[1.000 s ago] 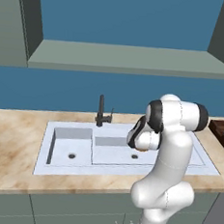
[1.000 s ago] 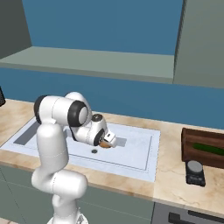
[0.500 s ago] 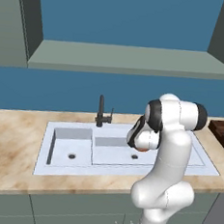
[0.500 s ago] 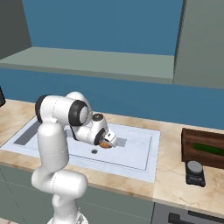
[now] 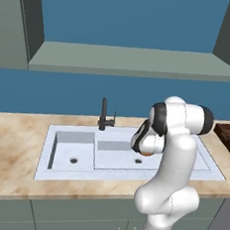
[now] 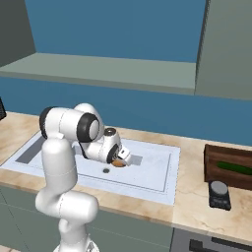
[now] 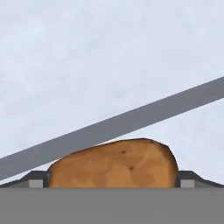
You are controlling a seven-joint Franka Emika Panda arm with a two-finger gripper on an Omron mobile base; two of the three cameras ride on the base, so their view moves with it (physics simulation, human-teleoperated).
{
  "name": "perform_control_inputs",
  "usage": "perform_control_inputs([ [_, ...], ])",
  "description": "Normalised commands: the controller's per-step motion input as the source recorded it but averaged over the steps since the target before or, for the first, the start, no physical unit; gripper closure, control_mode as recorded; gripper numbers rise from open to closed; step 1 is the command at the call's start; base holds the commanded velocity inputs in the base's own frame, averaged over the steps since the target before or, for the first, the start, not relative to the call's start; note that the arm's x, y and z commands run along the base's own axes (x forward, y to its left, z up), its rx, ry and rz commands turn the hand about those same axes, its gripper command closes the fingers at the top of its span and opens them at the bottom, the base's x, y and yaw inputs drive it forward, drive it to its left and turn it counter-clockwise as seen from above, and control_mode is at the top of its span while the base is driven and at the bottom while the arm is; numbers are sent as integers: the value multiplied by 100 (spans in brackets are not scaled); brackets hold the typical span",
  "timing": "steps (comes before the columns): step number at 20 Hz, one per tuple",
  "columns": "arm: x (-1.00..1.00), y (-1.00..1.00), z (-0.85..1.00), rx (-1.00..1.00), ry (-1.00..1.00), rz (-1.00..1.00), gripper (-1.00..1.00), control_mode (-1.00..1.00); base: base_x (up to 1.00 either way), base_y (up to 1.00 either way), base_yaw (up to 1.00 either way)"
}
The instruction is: Pick up all produce items and place them in the sink. Turn on the sink faucet to wash them. Then turn the sink off and put them in the tray.
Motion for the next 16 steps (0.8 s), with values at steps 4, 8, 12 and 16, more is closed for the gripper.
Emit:
perform_control_inputs([
  [4,-49,-19,-5,0,0,-3,-100,-100,0,0,0],
  [8,-12,-4,-8,0,0,-4,-100,-100,0,0,0],
  [12,0,0,-25,0,0,-2,-100,-100,0,0,0],
  [16,0,0,-42,0,0,0,-100,-100,0,0,0],
])
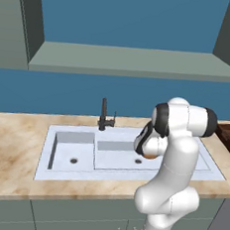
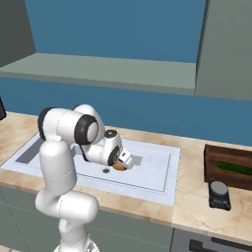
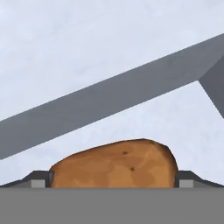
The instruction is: Pick up all produce items and place them in the sink. Turn on the sink faucet to wash them. Then turn the sink off and put them in the tray.
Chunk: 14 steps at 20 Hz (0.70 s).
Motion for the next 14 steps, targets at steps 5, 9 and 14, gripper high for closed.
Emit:
perform_control_inputs([
  [5,0,0,-55,0,0,-5,-100,-100,0,0,0],
  [9,-4,0,-51,0,0,-10,-100,-100,0,0,0],
  [14,-8,0,-72,0,0,-9,100,-100,0,0,0],
])
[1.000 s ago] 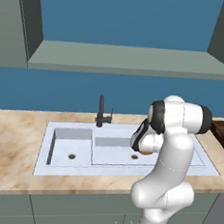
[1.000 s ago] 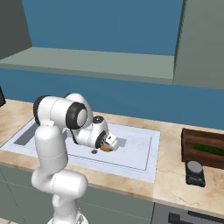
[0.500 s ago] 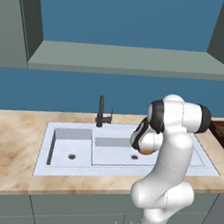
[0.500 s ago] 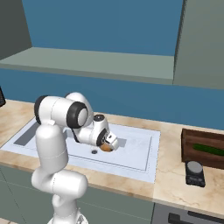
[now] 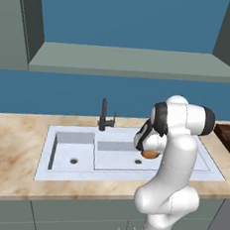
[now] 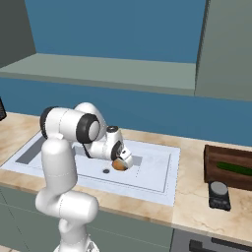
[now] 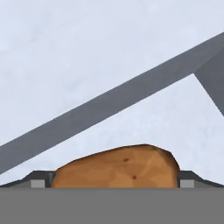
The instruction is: Pick up all produce items and place them in the sink. Turn on the sink faucet to wash them. Then turn the sink off and put them in the tray.
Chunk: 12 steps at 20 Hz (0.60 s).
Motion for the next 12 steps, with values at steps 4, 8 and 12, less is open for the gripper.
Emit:
perform_control_inputs([
  [4,-7,0,-76,1,-1,-8,100,-100,0,0,0],
  [8,-16,-1,-18,3,-6,-2,100,-100,0,0,0],
  [12,-20,0,0,3,-21,0,100,-100,0,0,0],
])
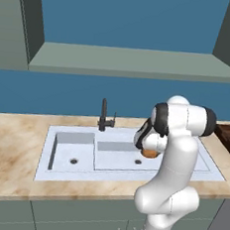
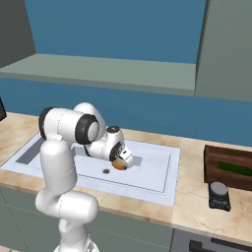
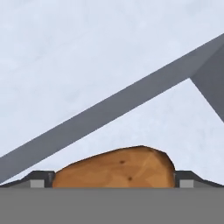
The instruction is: Pick up all produce items and place them in the sink. Turn on the sink faucet to wash them. Then turn the sink off and put them in the tray.
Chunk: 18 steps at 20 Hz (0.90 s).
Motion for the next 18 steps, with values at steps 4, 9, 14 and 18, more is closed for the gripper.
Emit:
perform_control_inputs([
  [4,-13,-5,33,1,-20,0,100,-100,0,0,0],
  [9,-1,-22,56,0,-14,0,100,-100,0,0,0],
  [14,0,-37,73,1,-4,-1,100,-100,0,0,0],
  [18,0,-47,66,3,0,-3,100,-100,0,0,0],
])
